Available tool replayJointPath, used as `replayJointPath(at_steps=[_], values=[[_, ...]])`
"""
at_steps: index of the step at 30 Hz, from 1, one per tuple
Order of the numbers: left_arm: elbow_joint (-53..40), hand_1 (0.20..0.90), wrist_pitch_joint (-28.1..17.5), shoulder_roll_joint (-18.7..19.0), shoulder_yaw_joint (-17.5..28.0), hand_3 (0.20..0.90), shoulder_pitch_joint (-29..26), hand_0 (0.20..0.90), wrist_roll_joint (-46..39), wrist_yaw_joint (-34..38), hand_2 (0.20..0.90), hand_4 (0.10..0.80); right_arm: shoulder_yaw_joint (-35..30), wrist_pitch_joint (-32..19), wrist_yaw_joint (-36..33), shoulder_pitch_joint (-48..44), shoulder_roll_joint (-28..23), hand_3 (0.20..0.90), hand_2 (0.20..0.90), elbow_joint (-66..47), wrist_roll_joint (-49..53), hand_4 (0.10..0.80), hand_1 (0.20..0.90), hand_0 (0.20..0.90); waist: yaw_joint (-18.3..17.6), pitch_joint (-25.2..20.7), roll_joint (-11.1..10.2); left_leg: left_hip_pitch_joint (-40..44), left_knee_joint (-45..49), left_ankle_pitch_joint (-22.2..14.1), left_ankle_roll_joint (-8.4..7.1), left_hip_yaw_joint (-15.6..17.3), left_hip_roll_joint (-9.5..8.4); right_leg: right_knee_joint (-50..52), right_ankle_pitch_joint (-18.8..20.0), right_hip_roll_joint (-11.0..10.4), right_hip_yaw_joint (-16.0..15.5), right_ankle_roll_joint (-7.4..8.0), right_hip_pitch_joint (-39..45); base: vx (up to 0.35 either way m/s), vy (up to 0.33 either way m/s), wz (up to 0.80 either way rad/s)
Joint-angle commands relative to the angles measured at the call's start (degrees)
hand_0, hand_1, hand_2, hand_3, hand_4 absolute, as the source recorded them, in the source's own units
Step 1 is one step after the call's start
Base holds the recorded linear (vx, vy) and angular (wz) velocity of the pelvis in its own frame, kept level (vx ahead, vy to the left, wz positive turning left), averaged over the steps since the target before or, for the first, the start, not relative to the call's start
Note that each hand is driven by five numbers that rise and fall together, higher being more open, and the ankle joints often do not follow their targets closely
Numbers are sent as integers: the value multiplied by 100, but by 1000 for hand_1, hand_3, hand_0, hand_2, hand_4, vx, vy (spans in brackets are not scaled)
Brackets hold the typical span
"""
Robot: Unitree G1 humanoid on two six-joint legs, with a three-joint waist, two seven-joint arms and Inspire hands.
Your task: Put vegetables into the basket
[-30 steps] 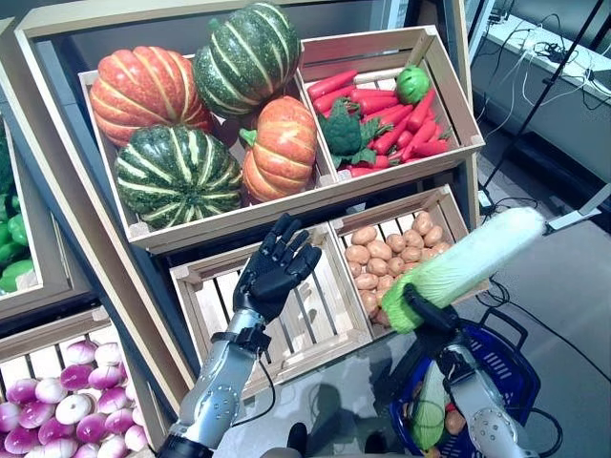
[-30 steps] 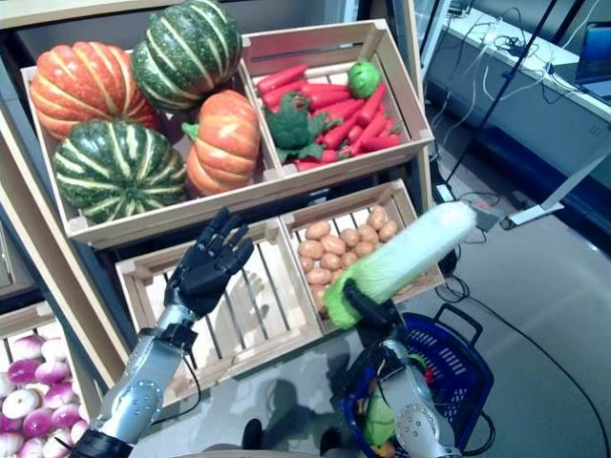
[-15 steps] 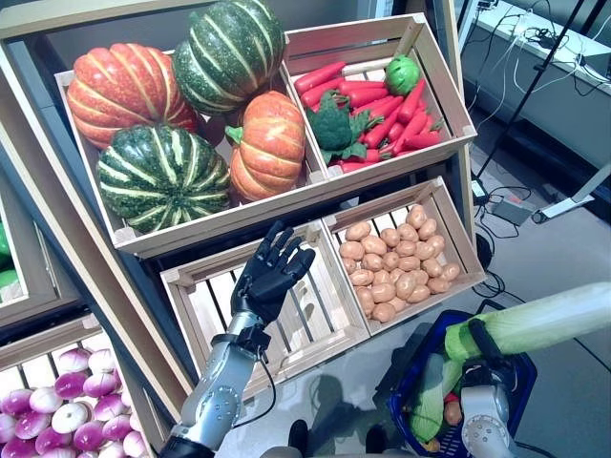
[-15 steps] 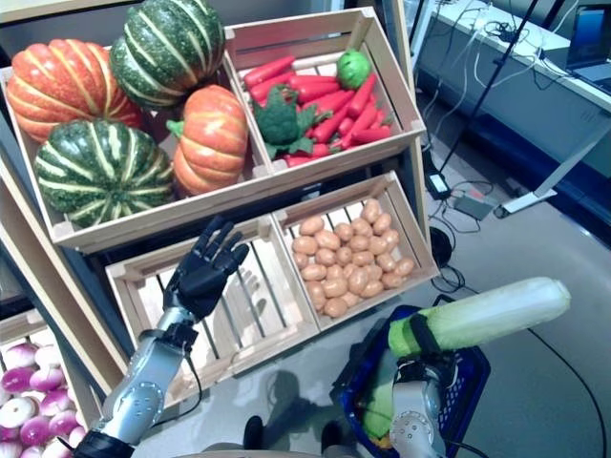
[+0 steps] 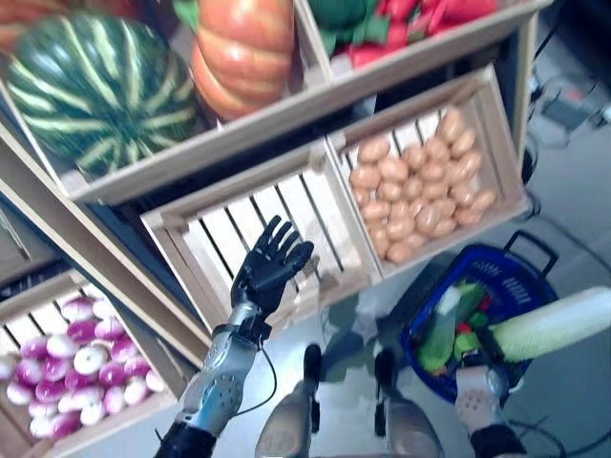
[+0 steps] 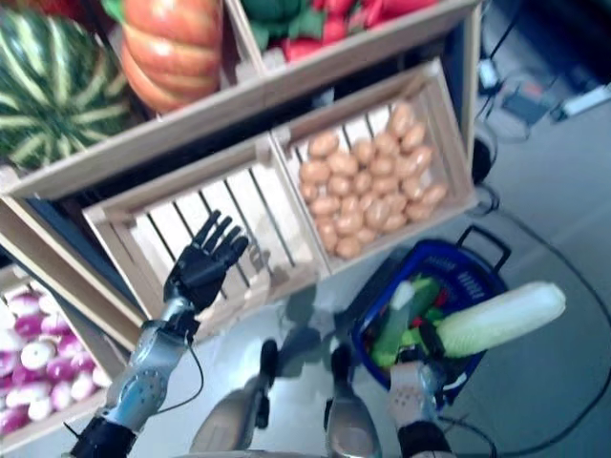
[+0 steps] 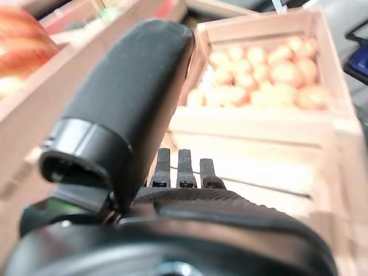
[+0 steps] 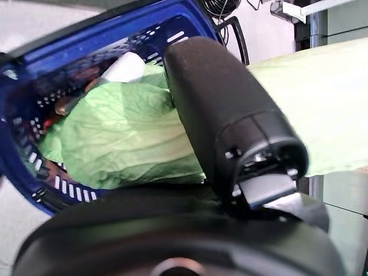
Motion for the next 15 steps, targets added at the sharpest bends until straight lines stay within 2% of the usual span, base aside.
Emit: replayJointPath(at_steps=[1, 7, 10, 15], values=[[-430, 900, -777, 67, 129, 900, -431, 900, 76, -56, 900, 800, -258, -601, -298, -429, -563, 300, 300, -330, -315, 400, 300, 300, 104, 61, -113, -361, 425, -262, 59, -192, -154, 708, 172, 45, 22, -323, -469, -216, -29, 3], [-325, 900, -1026, -31, -108, 900, -844, 900, 296, 46, 900, 800, -98, -327, -79, -1163, -761, 300, 300, -11, -270, 400, 300, 300, 168, 450, -52, -1113, 606, -121, 17, -203, -185, 918, 202, 103, -101, -355, -1126, -210, -23, 3], [-260, 900, -1191, -83, -315, 900, -1228, 900, 512, 89, 900, 800, 161, -136, 193, -1669, -884, 300, 300, 238, -393, 400, 300, 300, 227, 535, -39, -1808, 1170, -192, 50, -262, -374, 1409, 130, 91, -162, -382, -1768, -237, -15, 8], [-216, 900, -1181, -107, -372, 900, -1437, 900, 498, 116, 900, 800, 282, 156, 500, -1926, -1057, 300, 300, 476, -482, 400, 300, 300, 257, 535, -84, -2504, 2061, -431, 48, -304, -478, 2086, 15, 8, -100, -360, -2423, -72, -1, 10]])
